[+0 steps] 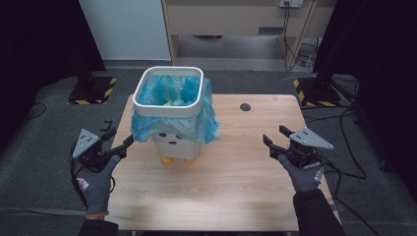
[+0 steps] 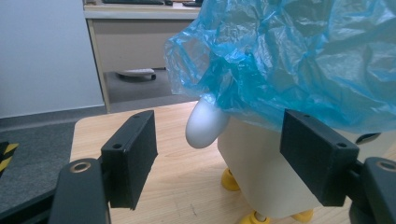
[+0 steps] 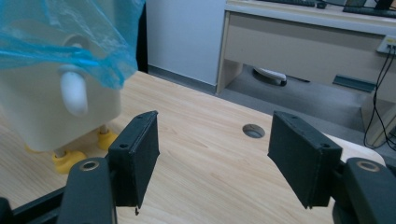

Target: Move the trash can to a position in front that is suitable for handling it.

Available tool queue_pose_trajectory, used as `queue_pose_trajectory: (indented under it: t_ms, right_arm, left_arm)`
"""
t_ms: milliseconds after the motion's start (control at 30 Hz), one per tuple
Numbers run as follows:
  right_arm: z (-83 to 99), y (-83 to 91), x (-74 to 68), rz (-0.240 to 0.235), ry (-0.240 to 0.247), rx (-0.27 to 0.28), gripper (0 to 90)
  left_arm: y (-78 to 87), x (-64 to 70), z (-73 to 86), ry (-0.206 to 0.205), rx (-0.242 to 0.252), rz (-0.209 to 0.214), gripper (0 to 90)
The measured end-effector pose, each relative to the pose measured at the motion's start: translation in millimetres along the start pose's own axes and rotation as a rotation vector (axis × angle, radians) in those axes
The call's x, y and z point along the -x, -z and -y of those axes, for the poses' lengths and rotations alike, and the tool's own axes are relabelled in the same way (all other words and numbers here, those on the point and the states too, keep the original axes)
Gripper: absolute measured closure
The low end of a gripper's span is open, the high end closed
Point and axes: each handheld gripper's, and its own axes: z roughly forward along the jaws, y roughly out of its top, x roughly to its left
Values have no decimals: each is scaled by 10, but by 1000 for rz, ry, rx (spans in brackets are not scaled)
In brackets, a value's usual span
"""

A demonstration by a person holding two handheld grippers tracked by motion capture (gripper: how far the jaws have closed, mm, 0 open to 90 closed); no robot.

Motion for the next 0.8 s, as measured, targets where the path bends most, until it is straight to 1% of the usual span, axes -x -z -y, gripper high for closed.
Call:
queue_pose_trajectory:
  t_ms: [100, 200, 333, 400, 567, 600, 633, 800]
  right_arm:
    - [-34, -31, -33, -7, 3, 3, 334]
    - [-70, -90, -89, -21, 13, 8, 333]
    - [-111, -163, -180, -41, 33, 1, 333]
    - [-137, -197, -232, -55, 34, 7, 334]
    - [-162, -275, -348, -90, 33, 10, 346]
    - [-161, -294, -370, -100, 28, 13, 347]
    - [-157, -318, -392, -115, 11, 16, 347]
    - [-128, -414, -439, -134, 0, 10, 354]
  left_arm:
    - [-35, -2, -8, 7, 6, 2, 270]
    - [-50, -12, -25, 1, 8, 3, 271]
    - [-74, -14, -38, -1, 11, 7, 272]
    - [-95, -12, -39, -5, 6, 10, 273]
    - [-167, -1, -12, -10, -13, 15, 278]
    - [-189, 3, -5, -12, -20, 16, 279]
    - [-203, 5, -1, -13, -23, 18, 279]
    - [-290, 13, 35, -22, -43, 22, 289]
